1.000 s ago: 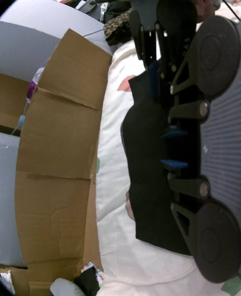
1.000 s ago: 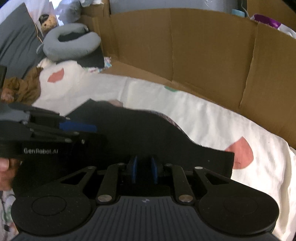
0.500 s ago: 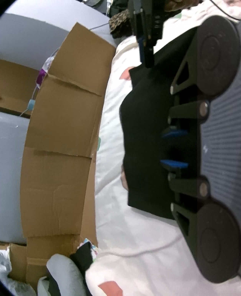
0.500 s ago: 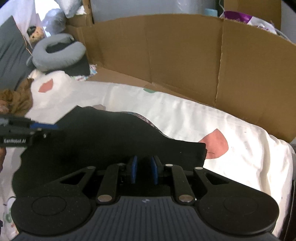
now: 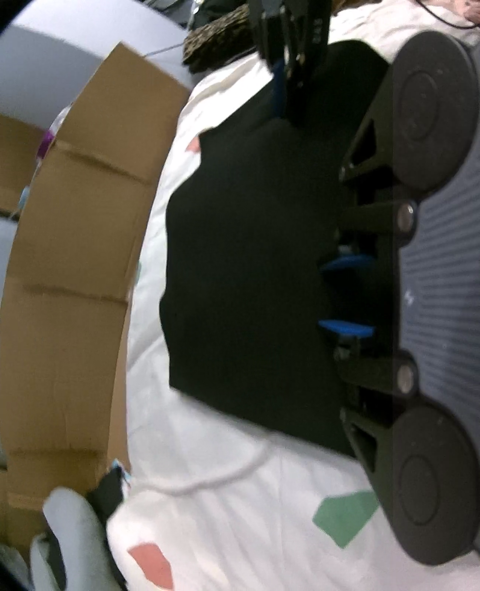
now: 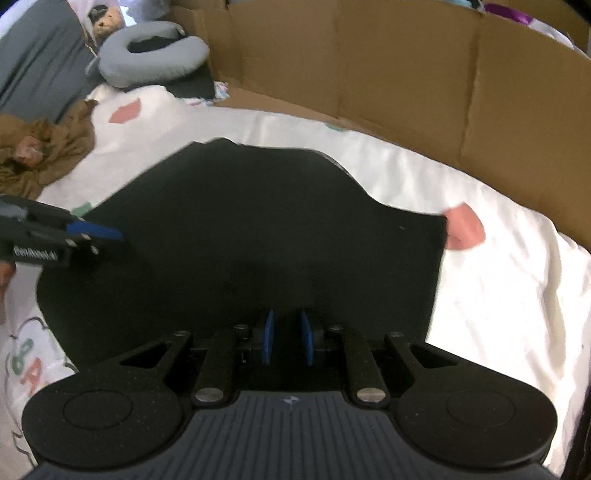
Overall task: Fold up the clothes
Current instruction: 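Lower the black jacket onto the duvet with both grippers and release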
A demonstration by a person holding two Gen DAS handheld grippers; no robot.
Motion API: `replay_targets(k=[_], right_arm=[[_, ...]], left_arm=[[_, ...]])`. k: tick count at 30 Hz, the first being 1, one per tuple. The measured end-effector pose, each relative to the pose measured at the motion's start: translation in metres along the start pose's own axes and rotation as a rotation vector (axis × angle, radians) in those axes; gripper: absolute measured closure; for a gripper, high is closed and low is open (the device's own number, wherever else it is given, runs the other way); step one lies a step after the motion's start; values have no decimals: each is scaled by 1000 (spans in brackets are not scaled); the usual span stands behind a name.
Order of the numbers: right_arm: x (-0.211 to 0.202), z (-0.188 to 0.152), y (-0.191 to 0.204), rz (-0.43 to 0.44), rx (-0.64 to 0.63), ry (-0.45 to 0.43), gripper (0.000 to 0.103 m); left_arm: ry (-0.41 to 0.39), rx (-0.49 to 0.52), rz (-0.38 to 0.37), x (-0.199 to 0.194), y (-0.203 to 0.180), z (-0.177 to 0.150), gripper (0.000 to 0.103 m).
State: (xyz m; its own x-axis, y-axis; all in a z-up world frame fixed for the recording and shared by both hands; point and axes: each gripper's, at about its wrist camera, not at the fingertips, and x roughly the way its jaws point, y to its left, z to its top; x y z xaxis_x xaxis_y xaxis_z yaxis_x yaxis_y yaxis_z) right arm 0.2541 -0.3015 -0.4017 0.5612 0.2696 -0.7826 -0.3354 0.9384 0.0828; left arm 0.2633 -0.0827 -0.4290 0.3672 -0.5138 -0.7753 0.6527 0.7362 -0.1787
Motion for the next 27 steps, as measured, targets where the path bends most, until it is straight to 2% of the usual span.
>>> replay_targets(k=[2, 8, 15, 24, 27], right_arm=[[-5, -2, -5, 0, 14, 1, 85], [-29, -10, -23, -8, 131, -12, 84], [-60, -29, -31, 16, 212, -10, 82], [-83, -57, -23, 74, 292, 24, 81], [-88, -67, -22, 68, 308, 32, 78]], left_arm=[[-4, -5, 29, -6, 7, 2, 75], [-38, -91, 40, -39, 28, -1, 75], [-13, -161, 34, -74, 38, -33, 74], [28, -146, 23, -94, 34, -66, 70], [47, -162, 11, -94, 34, -71, 69]])
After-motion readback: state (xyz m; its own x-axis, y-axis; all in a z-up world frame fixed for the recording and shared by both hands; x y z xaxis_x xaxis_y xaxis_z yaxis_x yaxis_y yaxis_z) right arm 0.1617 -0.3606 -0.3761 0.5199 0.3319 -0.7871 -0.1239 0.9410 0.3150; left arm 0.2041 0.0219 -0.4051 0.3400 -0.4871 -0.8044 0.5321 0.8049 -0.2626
